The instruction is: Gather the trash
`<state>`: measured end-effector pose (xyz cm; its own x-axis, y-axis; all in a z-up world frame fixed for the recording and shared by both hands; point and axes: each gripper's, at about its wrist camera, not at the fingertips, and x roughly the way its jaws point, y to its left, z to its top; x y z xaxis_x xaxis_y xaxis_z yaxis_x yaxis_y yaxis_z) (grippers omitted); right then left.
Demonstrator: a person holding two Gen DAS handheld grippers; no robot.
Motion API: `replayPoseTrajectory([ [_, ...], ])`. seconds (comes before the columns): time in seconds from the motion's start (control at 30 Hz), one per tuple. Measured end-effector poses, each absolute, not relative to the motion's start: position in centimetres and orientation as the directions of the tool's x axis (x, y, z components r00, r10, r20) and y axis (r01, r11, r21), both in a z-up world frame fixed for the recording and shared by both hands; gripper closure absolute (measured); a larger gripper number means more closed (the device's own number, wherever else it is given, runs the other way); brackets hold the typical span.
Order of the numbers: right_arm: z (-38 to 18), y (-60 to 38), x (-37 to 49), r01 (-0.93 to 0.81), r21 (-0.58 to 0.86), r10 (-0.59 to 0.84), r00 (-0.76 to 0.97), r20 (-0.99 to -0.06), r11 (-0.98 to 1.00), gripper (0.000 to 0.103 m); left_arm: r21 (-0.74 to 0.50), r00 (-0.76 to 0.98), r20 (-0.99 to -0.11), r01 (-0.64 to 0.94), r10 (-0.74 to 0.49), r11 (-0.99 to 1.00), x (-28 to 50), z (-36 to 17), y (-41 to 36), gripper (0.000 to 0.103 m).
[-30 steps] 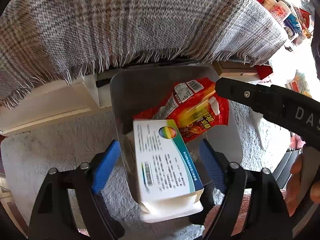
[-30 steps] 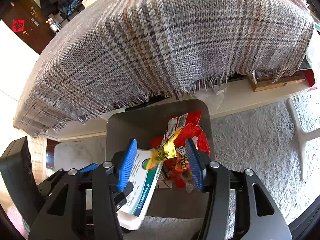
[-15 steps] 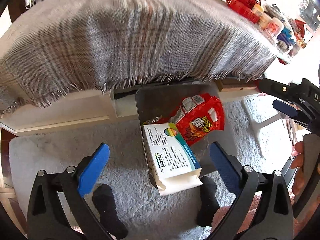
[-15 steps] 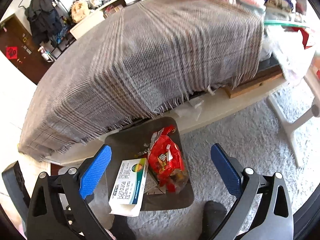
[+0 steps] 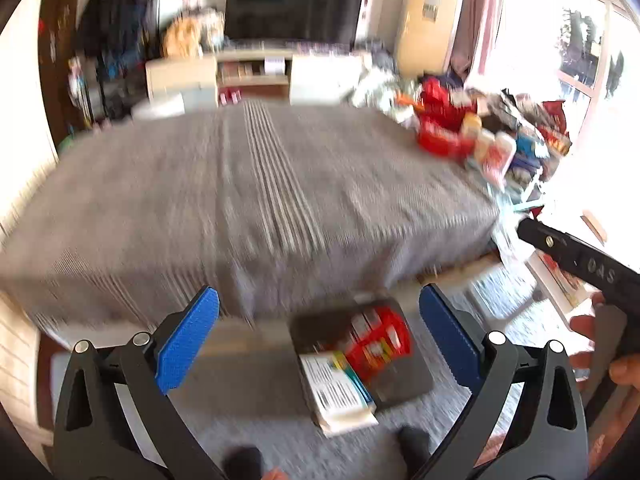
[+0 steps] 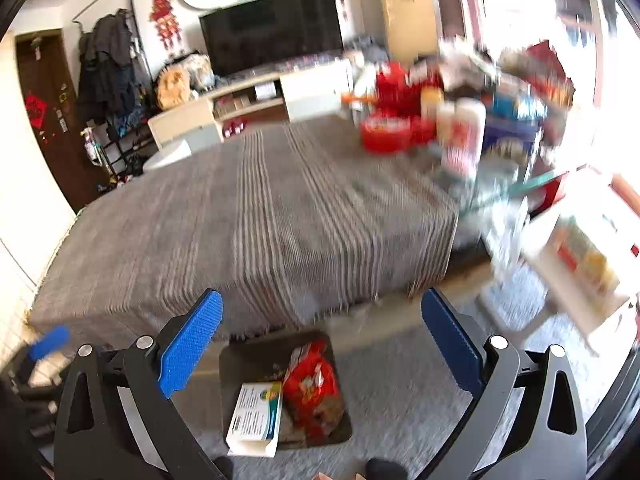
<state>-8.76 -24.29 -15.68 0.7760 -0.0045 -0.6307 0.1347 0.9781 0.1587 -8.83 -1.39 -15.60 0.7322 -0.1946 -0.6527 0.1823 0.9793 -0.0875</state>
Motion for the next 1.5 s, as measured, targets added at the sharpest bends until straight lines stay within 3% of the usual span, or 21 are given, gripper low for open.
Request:
replayPoseTrajectory([
  [0.2, -11.8, -23.2, -9.5, 0.136, 0.017, -0.098, 0.786, -0.61, 0.991, 0.003, -0.12, 0.763, -0.613, 0.169, -0.207, 0.978, -8.5, -11.3, -0.6, 0.008],
  [0.27, -10.1, -23.0, -10.0, 0.158, -0.017, -0.138, 0.795, -0.59, 0.987, 0.003, -0.079, 0.779, -0.61, 0.126, -0.148, 0.989, -8.4, -9.4, -0.5, 0.008],
  [0.7, -0.3, -20.8, -11.2, 0.087, 0.006, -0.076, 0.904, -0.42, 0.996, 0.003, 0.007, 0.909, -0.414, 0.065, -0.057, 0.998, -10.9, 2.9, -0.5, 0.008],
  [0.93, 0.7, -20.8, -10.7, 0.087, 0.009, -0.077, 0.917, -0.391, 0.996, 0.003, 0.055, 0.92, -0.389, 0.071, -0.044, 0.996, -10.4, 2.8, -1.6, 0.008],
  [1.5, 0.1, -20.5, -10.6, 0.126, -0.016, -0.123, 0.92, -0.371, 0.992, 0.003, -0.015, 0.896, -0.437, 0.074, -0.073, 0.997, -8.7, 0.5, -0.2, 0.008],
])
